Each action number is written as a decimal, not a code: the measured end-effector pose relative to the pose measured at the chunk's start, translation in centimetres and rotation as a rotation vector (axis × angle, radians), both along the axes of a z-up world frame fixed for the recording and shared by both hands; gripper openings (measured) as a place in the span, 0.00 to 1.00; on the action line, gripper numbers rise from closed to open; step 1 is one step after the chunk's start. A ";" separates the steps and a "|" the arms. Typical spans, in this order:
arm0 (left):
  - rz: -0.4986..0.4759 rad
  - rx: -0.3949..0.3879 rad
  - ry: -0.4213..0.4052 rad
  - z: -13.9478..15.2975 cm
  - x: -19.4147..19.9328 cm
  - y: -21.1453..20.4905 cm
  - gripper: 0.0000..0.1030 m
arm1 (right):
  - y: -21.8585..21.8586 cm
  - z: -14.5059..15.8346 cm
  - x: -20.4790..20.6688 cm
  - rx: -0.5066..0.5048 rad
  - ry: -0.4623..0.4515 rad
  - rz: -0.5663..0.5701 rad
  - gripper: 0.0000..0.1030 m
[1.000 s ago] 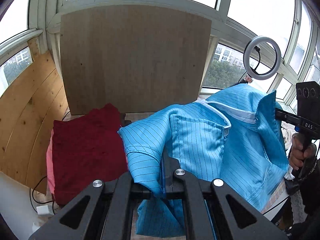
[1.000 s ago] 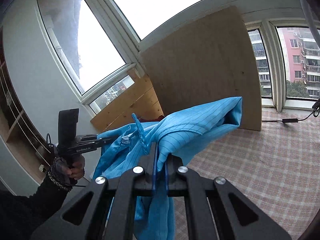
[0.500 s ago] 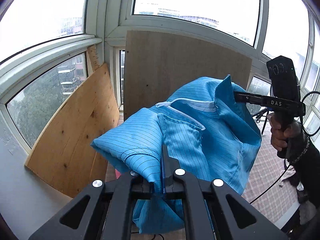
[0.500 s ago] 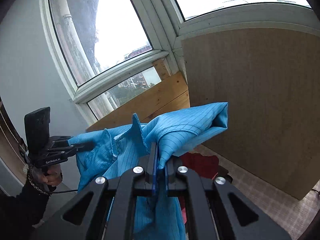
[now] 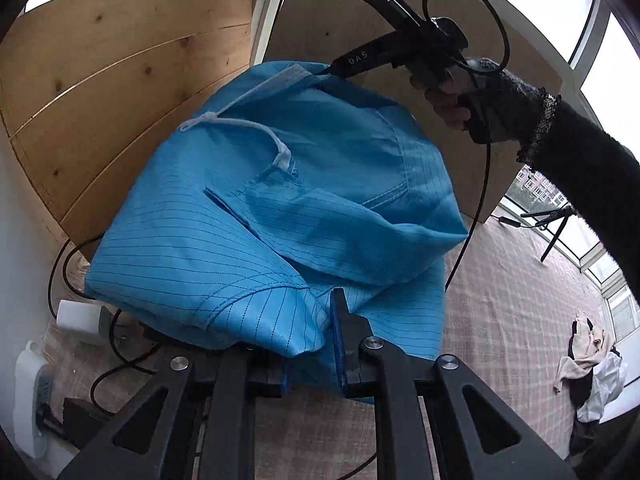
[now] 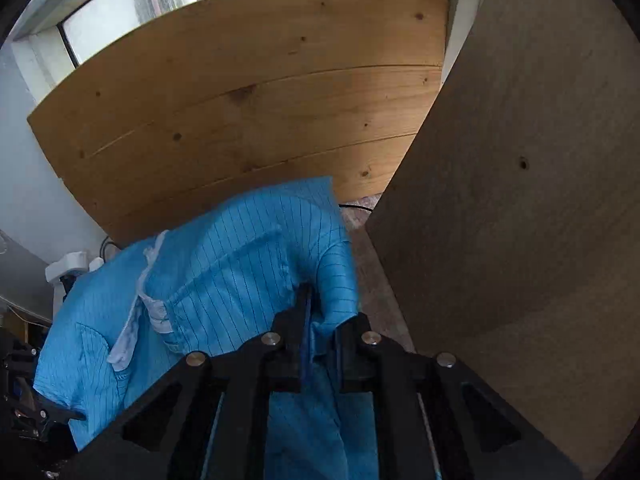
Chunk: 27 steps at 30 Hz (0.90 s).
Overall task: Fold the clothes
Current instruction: 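Lower the coat onto the stack and open both grippers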
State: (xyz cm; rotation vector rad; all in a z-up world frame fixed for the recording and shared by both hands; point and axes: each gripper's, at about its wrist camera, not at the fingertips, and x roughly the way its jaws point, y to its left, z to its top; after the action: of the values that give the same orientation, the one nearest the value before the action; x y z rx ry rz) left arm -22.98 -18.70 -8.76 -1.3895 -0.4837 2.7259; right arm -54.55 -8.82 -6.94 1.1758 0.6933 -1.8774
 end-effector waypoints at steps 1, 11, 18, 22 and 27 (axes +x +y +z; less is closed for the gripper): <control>-0.011 0.014 0.000 0.2 0.3 -0.2 0.13 | 0.1 -0.6 -0.2 0.024 -0.008 -0.016 0.15; 0.043 -0.184 0.132 7.6 5.0 -6.2 0.32 | 13.4 7.3 4.2 -0.363 0.042 -0.282 0.41; -0.009 -0.169 0.118 6.1 0.6 -7.9 0.31 | 13.2 1.8 9.5 -0.386 -0.140 -0.402 0.41; -0.119 -0.165 0.149 6.4 2.4 -5.8 0.34 | 14.1 1.6 12.6 -0.436 -0.177 -0.460 0.44; -0.300 -0.090 0.019 1.0 0.7 -2.0 0.39 | 12.1 -0.2 12.9 -0.325 -0.224 -0.465 0.48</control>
State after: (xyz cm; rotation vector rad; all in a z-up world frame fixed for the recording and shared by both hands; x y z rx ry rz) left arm -22.26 -20.71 -7.73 -1.3307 -0.1375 2.5417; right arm -41.70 3.25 -7.15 1.3796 -0.0205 -2.0854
